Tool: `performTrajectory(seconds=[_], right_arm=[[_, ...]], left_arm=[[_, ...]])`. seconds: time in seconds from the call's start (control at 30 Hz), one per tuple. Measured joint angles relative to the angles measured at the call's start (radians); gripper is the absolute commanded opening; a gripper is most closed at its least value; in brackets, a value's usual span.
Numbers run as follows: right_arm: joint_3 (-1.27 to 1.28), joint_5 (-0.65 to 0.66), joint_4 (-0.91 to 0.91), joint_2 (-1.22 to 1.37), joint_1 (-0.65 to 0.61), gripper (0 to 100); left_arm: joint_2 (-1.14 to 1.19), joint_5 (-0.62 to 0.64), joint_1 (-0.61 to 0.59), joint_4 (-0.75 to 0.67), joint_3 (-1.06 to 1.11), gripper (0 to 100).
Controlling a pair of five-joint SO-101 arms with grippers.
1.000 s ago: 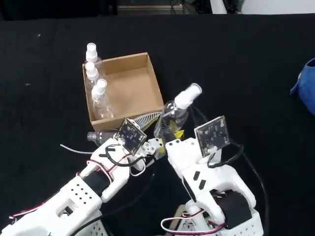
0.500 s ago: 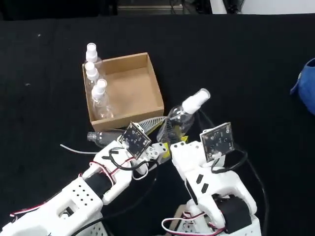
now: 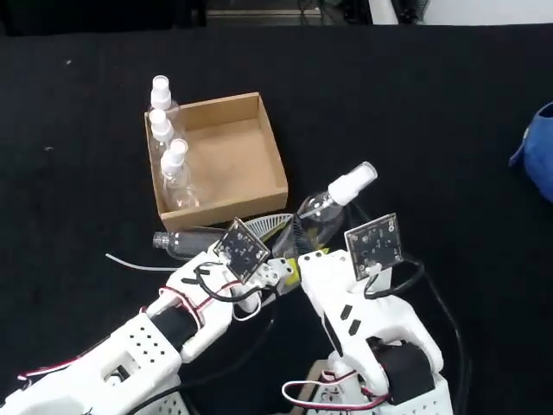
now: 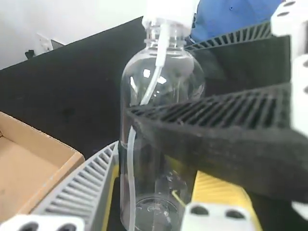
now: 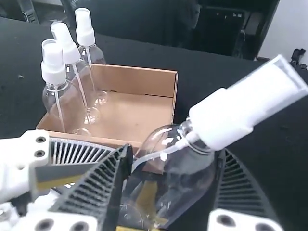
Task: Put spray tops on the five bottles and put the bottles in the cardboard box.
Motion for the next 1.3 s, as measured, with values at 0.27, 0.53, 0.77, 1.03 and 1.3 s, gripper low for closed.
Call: performTrajectory(seconds=[0.27,0.53,0.77,1.03,1.3], right_arm=[[-0.006,0.000,0.026,0.000,-0.006,22.9],[-0.032,0.000,0.049,0.000,-0.006,22.9],[-0.032,0.002,0.049,0.000,-0.006,22.9],[-0.155,0.066,0.124,0.101,-0.006,22.9],[-0.299,0.071,0.144,0.324,-0.009,22.9]], left_arm=[[0.000,0.000,0.002,0.002,0.002,4],[0.000,0.000,0.009,0.002,0.000,4],[0.000,0.000,0.009,0.002,0.000,4],[-0.002,0.000,0.012,0.000,-0.002,4],[-0.003,0.000,0.008,0.000,-0.002,4]])
